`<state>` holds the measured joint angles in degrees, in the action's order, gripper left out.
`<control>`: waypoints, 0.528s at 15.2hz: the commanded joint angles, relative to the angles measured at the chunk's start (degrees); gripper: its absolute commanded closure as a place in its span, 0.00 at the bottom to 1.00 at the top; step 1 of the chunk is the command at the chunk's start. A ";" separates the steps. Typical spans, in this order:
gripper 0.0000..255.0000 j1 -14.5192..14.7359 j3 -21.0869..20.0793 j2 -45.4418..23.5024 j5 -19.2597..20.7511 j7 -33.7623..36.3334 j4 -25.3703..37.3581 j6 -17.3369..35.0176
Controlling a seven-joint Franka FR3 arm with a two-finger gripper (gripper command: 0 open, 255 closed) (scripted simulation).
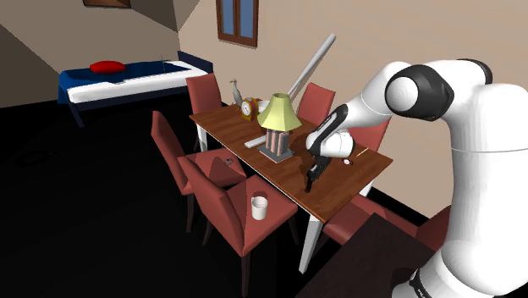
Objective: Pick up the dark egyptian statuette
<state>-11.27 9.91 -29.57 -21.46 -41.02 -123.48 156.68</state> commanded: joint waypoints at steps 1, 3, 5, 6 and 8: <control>1.00 -0.02 0.01 -0.02 0.00 -0.01 0.00 0.01; 1.00 0.47 0.65 1.39 0.66 0.57 -0.35 -1.06; 1.00 0.95 1.28 2.79 1.36 1.17 -0.65 -2.15; 1.00 1.18 1.59 3.48 1.72 1.47 -0.79 -2.71; 1.00 1.62 2.19 4.85 2.46 2.09 -1.02 -3.83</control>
<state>-9.97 11.78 -25.47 -19.40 -39.36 -124.30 153.42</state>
